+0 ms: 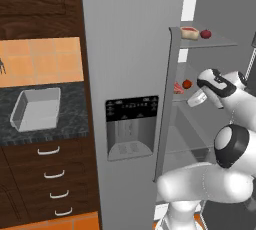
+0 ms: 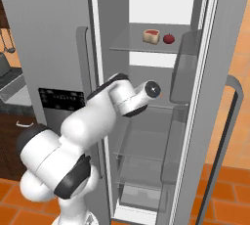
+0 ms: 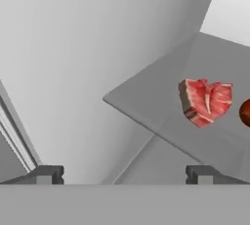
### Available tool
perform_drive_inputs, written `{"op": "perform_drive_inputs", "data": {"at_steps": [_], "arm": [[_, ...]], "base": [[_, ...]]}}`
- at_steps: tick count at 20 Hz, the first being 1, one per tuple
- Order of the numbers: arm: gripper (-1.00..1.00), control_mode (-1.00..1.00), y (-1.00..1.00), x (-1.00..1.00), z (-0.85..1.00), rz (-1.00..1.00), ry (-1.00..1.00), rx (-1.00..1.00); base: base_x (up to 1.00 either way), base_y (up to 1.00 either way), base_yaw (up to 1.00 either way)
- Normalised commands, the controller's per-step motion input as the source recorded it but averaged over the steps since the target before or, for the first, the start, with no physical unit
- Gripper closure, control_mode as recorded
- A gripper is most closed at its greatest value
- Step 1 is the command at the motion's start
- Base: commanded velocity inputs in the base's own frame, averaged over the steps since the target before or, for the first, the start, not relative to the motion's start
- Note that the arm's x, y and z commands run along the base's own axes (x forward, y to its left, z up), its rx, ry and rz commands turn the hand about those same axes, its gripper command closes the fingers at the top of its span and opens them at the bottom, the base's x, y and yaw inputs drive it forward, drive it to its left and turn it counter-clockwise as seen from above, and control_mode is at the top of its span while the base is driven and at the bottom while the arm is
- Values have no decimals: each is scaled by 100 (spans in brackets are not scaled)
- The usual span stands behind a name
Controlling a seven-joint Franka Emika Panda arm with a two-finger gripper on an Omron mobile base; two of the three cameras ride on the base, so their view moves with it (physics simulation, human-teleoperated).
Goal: Place one tomato and one steak in each tupperware on the nearby counter, to pack two identical lunches.
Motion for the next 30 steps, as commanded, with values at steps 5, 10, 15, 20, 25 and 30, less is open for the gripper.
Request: {"op": "perform_drive_inputs", "data": {"at_steps": [5, 10, 15, 20, 25, 30], "arm": [[-100, -100, -9, 26, -3, 14, -19, 0], [-100, -100, -12, 41, 0, 11, -8, 0], [-100, -100, -21, 48, 0, 8, 0, 3], [-100, -100, -15, 47, -10, 11, 0, 1], [-100, -100, 0, 42, -38, 14, 0, 0], [-100, -100, -23, 62, -10, 5, 0, 0]], "base": [[0, 0, 0], [0, 0, 0], [0, 0, 0], [0, 0, 0], [0, 0, 0], [0, 0, 0]]}}
